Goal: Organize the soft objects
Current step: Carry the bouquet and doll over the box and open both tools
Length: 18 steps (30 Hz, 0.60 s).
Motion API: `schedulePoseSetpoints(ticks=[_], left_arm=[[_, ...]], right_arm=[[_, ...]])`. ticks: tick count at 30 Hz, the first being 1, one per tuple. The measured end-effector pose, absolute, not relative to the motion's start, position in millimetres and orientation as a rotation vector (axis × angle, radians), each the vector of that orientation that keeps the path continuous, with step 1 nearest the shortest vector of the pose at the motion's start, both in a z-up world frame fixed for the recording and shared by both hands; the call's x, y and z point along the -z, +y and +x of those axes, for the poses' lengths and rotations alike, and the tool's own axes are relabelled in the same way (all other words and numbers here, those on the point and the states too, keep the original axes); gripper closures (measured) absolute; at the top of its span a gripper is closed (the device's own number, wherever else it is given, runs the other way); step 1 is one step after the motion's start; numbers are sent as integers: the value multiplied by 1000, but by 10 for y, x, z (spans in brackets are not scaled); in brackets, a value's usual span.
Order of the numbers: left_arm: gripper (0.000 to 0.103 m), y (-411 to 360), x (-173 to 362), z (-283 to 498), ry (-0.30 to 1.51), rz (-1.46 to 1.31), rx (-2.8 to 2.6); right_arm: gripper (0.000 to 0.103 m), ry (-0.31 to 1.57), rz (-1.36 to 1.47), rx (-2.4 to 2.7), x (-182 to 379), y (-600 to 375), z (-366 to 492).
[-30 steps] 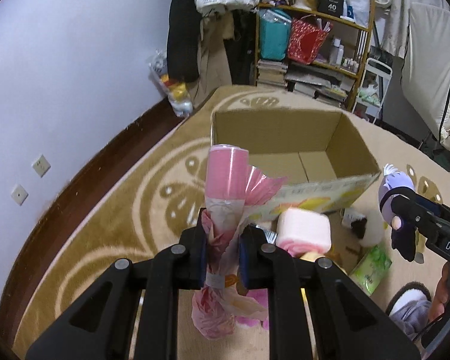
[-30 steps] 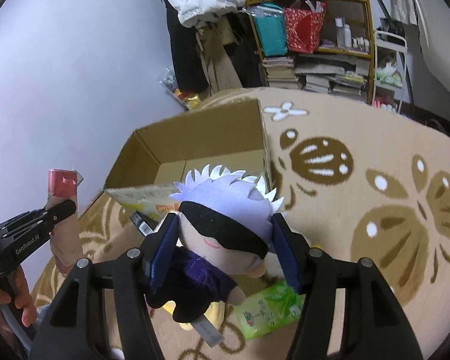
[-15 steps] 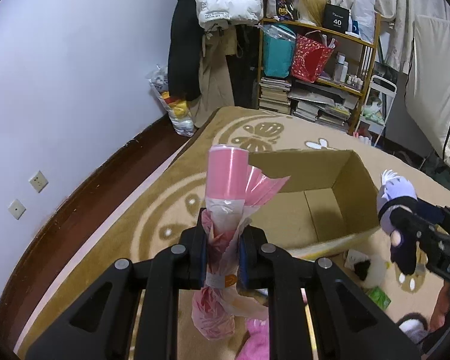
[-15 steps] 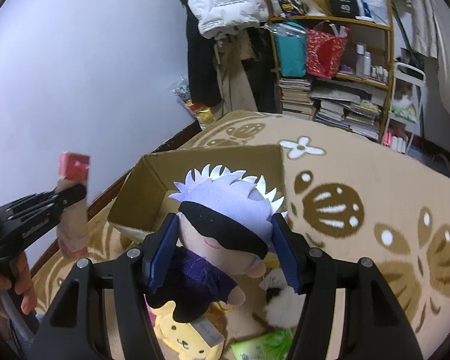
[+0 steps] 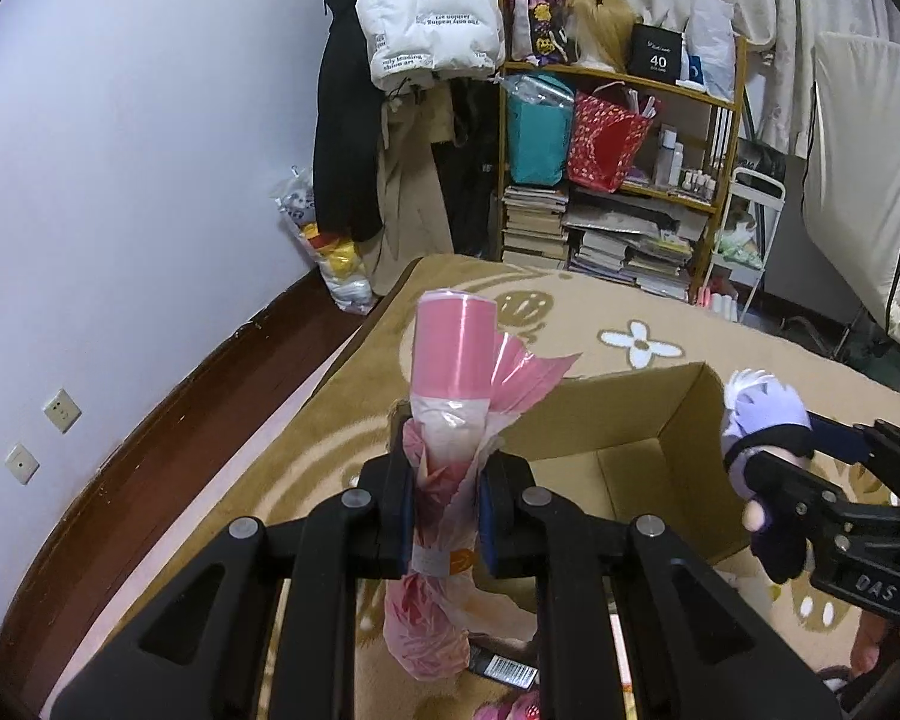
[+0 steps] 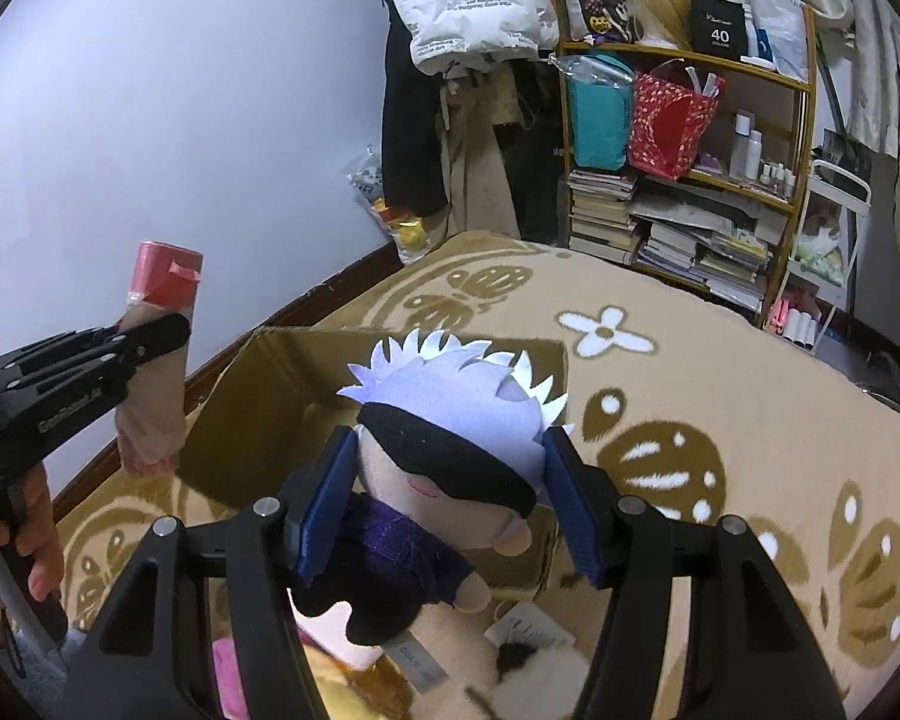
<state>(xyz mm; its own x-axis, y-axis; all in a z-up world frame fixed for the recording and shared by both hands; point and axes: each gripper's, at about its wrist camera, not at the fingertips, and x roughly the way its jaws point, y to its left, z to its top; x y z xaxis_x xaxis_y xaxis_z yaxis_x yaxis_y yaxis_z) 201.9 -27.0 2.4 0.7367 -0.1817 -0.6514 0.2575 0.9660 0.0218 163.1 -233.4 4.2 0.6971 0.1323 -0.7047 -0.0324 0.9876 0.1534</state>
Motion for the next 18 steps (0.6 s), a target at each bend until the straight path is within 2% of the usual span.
schedulePoseSetpoints(ticks=[18], left_arm=[[84,-332,264,2147,717,84,223]], right_arm=[[34,820,112,-112,186,-2337,1935]])
